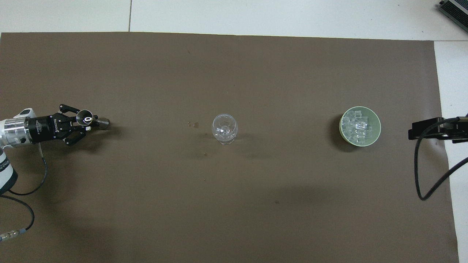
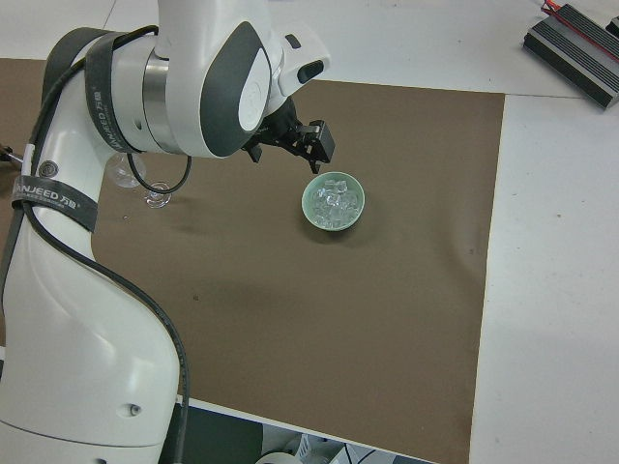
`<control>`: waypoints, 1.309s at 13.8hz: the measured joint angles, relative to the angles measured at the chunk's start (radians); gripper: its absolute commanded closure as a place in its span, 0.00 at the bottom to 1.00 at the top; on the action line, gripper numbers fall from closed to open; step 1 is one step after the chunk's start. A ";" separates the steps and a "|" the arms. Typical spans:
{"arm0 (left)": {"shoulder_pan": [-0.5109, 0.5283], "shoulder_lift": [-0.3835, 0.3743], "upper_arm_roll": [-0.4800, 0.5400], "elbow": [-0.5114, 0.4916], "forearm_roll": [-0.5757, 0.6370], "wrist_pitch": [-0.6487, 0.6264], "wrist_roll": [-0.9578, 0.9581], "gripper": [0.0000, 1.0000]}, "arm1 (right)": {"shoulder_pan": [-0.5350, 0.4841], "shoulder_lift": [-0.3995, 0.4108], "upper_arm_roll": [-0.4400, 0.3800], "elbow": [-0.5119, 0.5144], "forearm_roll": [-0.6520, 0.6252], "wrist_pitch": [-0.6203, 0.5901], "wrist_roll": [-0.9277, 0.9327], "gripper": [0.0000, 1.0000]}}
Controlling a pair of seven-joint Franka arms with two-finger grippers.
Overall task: Pour wine and add ice with both arms
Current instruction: 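Carry the silver bottle toward the wine glass with the left gripper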
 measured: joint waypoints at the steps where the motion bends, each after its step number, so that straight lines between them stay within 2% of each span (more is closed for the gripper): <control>1: -0.001 -0.001 -0.009 0.005 0.000 0.000 -0.001 1.00 | 0.000 0.000 0.000 0.000 0.000 0.000 0.000 0.00; 6: -0.022 -0.005 -0.049 0.022 -0.018 0.012 -0.003 1.00 | 0.000 0.000 0.000 0.000 0.000 0.000 0.000 0.00; 11: -0.094 -0.020 -0.054 0.022 -0.073 0.079 -0.008 1.00 | 0.000 0.000 0.000 0.000 0.000 0.000 0.000 0.00; 15: -0.172 -0.048 -0.056 0.015 -0.144 0.150 -0.033 1.00 | 0.000 0.000 0.000 0.000 0.000 0.000 0.000 0.00; 18: -0.242 -0.082 -0.056 -0.028 -0.227 0.219 -0.043 1.00 | 0.000 0.000 0.000 0.000 0.000 0.000 0.000 0.00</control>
